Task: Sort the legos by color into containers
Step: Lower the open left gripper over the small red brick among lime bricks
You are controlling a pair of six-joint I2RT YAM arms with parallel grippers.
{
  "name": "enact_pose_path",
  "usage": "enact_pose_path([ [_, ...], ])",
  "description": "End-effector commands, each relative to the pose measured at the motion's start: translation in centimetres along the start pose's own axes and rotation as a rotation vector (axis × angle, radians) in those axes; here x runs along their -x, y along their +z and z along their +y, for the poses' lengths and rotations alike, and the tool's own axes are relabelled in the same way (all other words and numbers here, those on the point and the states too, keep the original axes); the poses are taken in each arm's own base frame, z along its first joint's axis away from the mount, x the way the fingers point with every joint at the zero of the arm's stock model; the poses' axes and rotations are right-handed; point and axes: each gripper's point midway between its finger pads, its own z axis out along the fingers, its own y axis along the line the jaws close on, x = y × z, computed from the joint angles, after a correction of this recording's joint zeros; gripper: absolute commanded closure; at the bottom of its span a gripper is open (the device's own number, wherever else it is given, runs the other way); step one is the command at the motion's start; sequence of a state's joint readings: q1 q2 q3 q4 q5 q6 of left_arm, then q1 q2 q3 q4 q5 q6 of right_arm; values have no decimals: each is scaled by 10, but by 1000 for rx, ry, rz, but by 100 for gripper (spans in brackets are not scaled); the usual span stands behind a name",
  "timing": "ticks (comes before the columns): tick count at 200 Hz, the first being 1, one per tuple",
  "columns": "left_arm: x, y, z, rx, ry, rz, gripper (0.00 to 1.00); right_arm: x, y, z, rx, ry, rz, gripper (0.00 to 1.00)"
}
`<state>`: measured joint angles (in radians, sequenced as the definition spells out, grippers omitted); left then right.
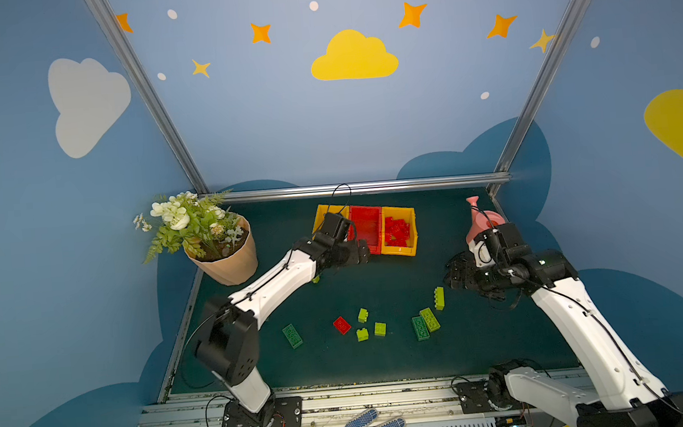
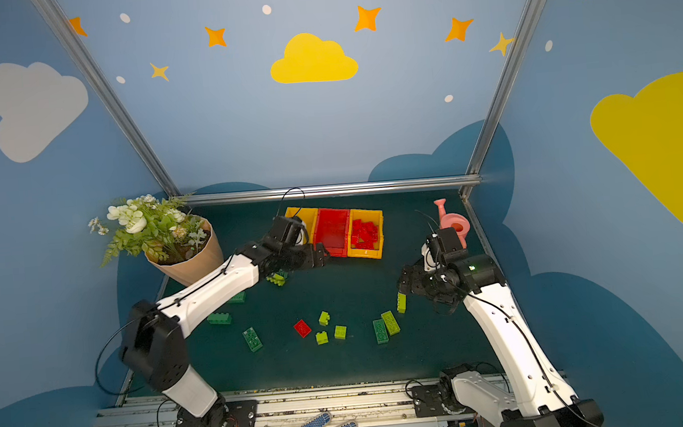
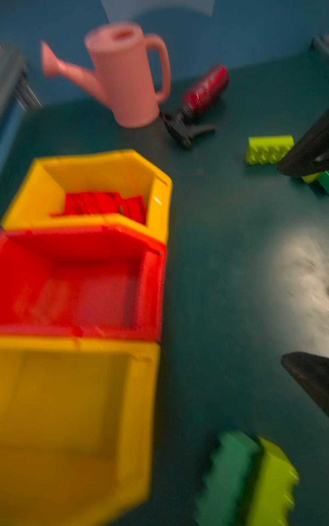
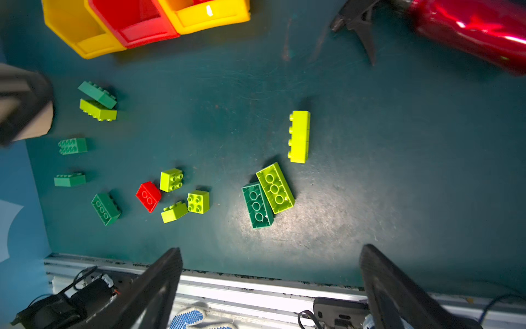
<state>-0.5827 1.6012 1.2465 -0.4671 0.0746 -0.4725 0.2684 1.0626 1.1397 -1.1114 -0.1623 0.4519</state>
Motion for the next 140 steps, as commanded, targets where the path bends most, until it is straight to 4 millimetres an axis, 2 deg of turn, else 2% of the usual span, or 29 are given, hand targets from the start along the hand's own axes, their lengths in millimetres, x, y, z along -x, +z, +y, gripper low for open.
enact_pose_path([
  [1,-40,-27,53,183,-88,22,5,1,7,13,56,-48,13,5],
  [14,-60,-43,60,181,-181,28,5,0,11,17,66,-63,25,5],
  [33,-90,-53,60,177,-280,38,5,-3,16,25,79,-88,42,5],
  [56,-118,-50,57,200,-351,57,5,-9,21,33,92,-109,60,5],
  [74,-137,-39,60,255,-402,97,5,-12,19,41,110,-124,63,5],
  [105,-147,-29,66,340,-433,146,6,-15,9,45,110,-148,49,5],
  [140,-160,-4,57,345,-467,230,7,-22,-7,37,87,-159,28,5],
])
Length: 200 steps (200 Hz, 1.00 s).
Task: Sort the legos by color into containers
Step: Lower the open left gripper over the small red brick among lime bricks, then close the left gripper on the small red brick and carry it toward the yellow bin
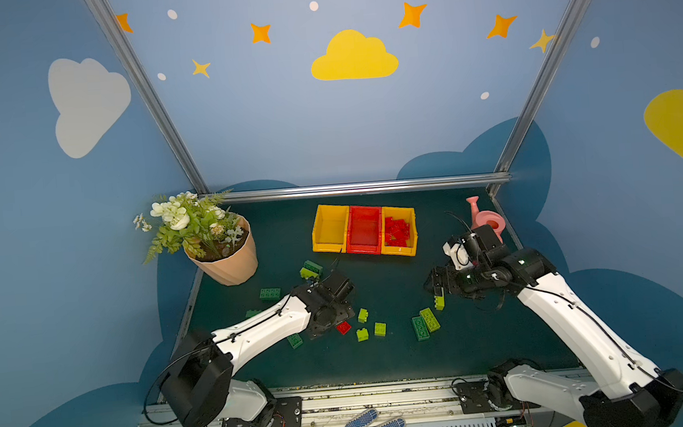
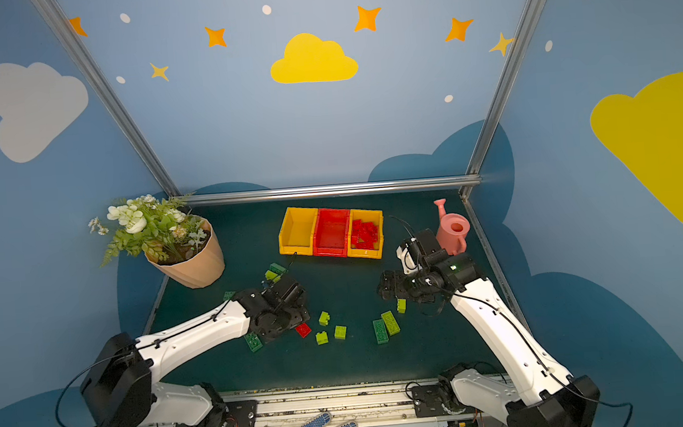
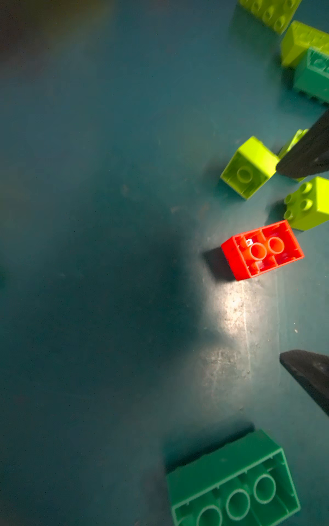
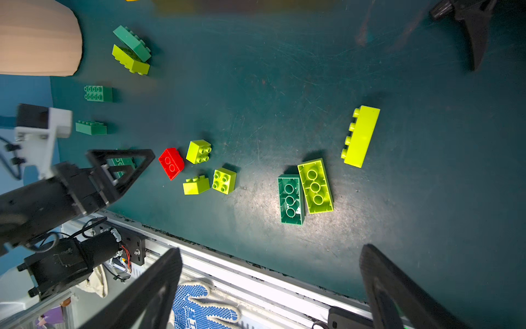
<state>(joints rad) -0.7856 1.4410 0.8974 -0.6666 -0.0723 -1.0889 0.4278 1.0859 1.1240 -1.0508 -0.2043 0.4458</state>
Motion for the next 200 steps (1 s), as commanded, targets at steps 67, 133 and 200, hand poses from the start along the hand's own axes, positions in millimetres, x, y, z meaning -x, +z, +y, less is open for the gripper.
enact_pose_path([
  [67,-17,34,-11,97,-89,99,17,-35,-32,-20,-59,-11,-29,5],
  [133,-19,52,-8,187,-84,105,41,-36,-31,-24,-69,-45,-31,5],
  [200,4,29,-33,221,37,94,72,-24,-31,-26,-77,-26,-52,5],
])
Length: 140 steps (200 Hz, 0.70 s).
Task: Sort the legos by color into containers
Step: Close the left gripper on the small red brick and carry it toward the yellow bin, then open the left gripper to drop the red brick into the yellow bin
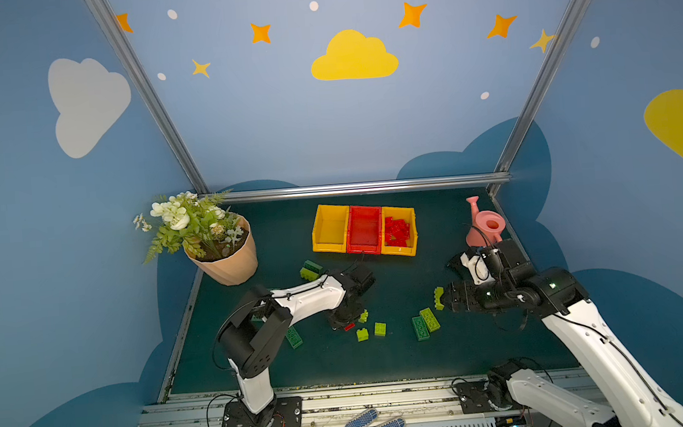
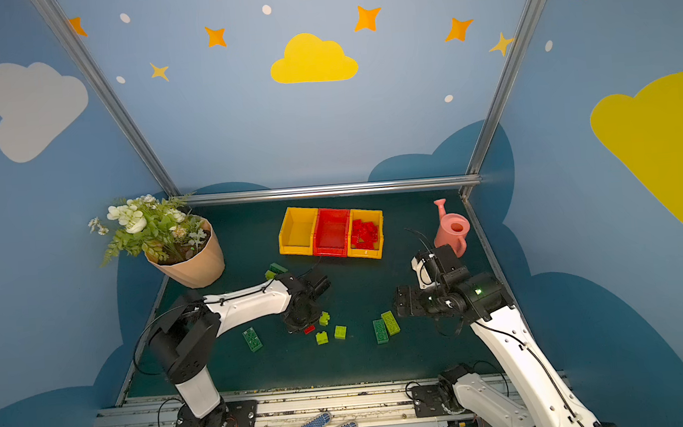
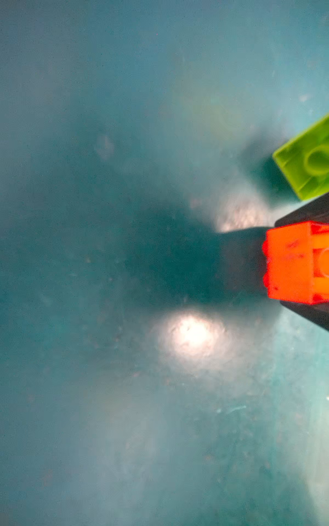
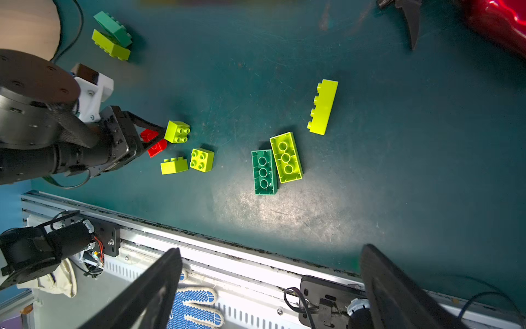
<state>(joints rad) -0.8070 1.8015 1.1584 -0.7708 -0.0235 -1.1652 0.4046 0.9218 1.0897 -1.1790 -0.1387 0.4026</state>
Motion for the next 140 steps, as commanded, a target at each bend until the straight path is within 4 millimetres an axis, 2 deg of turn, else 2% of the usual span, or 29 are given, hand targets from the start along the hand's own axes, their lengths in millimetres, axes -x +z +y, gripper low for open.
enact_pose_path([
  [1,13,-18,-1,50,72,-27,72,6,-2,-2,-10,-3,-15,5],
  [27,35,-38,-28,26,133,-47,75,14,-1,-4,-16,18,-29,5],
  [58,74,-63,-78,-44,212,-87,75,23,-4,-9,-29,47,-58,5],
  [84,104,-76,-138,-144,312,-126,74,29,-7,-16,-48,76,-80,5],
  [95,117,-88,-167,-207,362,-159,74,30,-7,-18,-53,89,-84,5],
  [100,121,-86,-177,-219,389,-166,74,31,-8,-19,-56,93,-87,5],
  [102,125,-92,-183,-238,394,-180,74,32,-8,-19,-56,96,-88,5],
  [140,155,-102,-265,-523,477,-261,71,36,-10,-23,-75,114,-94,5],
])
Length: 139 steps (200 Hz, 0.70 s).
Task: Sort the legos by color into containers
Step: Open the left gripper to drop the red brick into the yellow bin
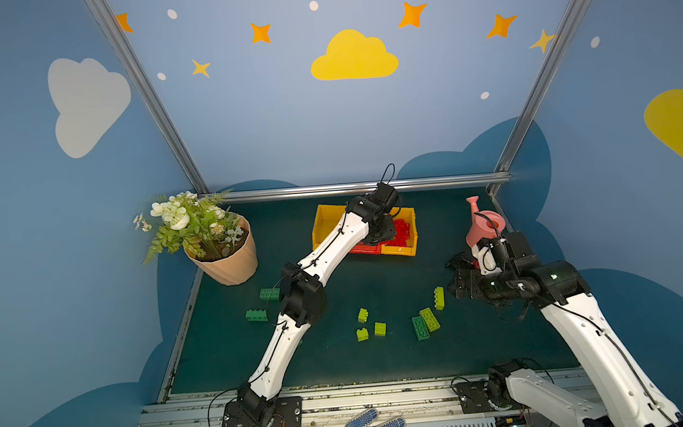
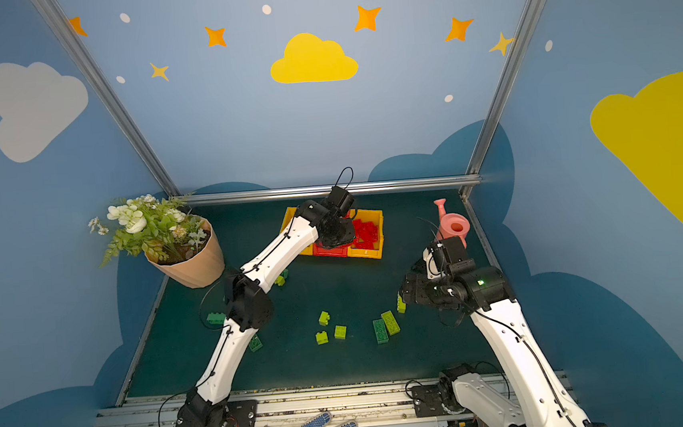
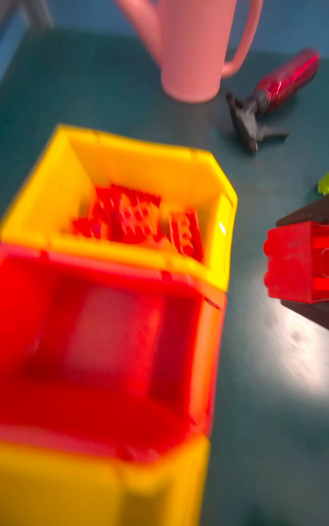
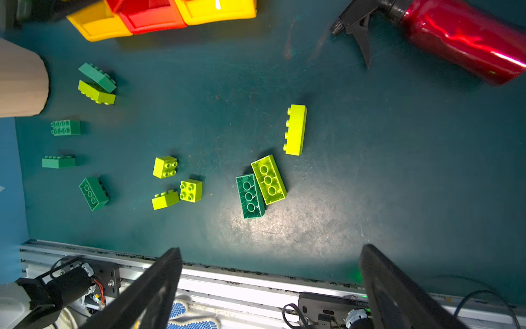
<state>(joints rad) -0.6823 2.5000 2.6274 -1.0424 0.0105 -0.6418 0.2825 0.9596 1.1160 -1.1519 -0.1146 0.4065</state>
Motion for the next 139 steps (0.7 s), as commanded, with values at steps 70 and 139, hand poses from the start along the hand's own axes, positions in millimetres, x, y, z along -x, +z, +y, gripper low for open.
enact_pose_path([
  [70,44,55,-60,-416,29,-81,64,24,-16,-8,-86,18,-43,5],
  [139,56,62,-65,-505,-7,-90,10,29,-8,-9,-95,84,-36,5],
])
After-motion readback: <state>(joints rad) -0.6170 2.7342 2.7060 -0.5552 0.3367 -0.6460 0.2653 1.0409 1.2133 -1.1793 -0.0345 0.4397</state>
